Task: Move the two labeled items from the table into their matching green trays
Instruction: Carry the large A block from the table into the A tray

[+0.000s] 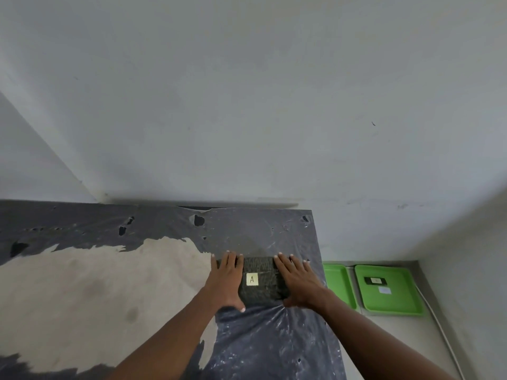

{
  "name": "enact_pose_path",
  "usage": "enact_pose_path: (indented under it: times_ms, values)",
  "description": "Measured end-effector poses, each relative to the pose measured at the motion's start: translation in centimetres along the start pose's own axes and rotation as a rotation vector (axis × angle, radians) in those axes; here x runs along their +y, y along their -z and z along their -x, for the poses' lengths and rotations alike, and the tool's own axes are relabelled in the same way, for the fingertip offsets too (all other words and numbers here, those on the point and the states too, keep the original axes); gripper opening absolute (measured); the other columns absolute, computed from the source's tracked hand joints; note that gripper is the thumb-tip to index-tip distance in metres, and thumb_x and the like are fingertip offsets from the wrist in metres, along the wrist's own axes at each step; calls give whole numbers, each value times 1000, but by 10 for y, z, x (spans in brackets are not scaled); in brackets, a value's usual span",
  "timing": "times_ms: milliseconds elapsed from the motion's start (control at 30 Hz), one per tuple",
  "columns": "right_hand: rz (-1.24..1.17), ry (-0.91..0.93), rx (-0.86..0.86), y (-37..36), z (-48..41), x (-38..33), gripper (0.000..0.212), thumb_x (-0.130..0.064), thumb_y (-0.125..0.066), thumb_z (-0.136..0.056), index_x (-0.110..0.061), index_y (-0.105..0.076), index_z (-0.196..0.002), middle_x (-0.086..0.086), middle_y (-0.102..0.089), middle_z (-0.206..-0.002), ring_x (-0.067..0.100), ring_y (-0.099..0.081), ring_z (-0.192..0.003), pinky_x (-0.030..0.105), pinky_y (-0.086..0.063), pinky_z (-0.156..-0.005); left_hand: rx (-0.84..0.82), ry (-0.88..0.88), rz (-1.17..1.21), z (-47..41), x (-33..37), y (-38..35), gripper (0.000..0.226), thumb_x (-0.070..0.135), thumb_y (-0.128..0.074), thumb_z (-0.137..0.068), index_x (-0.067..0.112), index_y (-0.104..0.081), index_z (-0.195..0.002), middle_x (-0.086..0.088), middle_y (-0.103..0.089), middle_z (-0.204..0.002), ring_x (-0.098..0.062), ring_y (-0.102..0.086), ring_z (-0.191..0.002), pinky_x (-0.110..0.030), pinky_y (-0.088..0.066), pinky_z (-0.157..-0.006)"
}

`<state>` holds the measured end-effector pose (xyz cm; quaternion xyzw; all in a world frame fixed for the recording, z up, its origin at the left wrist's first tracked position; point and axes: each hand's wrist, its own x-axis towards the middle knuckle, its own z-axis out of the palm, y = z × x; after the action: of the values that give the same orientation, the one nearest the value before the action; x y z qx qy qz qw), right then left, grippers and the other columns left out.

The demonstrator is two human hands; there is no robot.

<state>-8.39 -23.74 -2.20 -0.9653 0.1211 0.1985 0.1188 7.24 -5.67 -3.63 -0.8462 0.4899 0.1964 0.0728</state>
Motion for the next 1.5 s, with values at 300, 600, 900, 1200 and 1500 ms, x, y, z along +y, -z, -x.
enact_pose_path:
  times_ms: [300,600,900,1200,1500]
  values:
    - [30,136,62,-8,22,31,124,-69,-67,-72,-17,13,-152,16,5,-163,37,0,-148,59,-5,-121,149,66,4,19,32,-7,131,64,-79,-53,8,-14,-151,-12,-31,-152,-30,-33,-139,-47,-24,-121]
    - [-73,76,224,-10,87,93,116,-94,-34,-70,-25,15,-151,20,5,-162,33,-3,-149,46,-14,-121,228,95,-88,49,102,0,124,68,-78,-54,10,-23,-148,-10,-37,-148,-30,-38,-134,-44,-27,-118]
    - [-78,-30,255,-38,198,143,116,-92,-39,-71,-27,17,-150,23,-1,-161,36,-13,-148,49,-24,-117,327,33,-27,66,216,-10,126,70,-81,-47,6,-28,-142,-11,-43,-133,-29,-43,-121,-42,-33,-116]
    - [-90,-134,243,-76,304,207,118,-90,-42,-70,-28,19,-149,22,3,-162,40,-18,-146,48,-21,-115,330,-118,-36,60,328,-31,125,76,-73,-47,6,-29,-141,-9,-42,-134,-28,-41,-123,-44,-30,-118]
    - [-120,-170,178,-93,336,303,113,-84,-44,-76,-25,17,-150,25,8,-160,41,-10,-147,47,-17,-118,208,-81,-33,9,426,-32,130,69,-78,-56,3,-17,-150,-11,-34,-148,-32,-32,-139,-49,-17,-124]
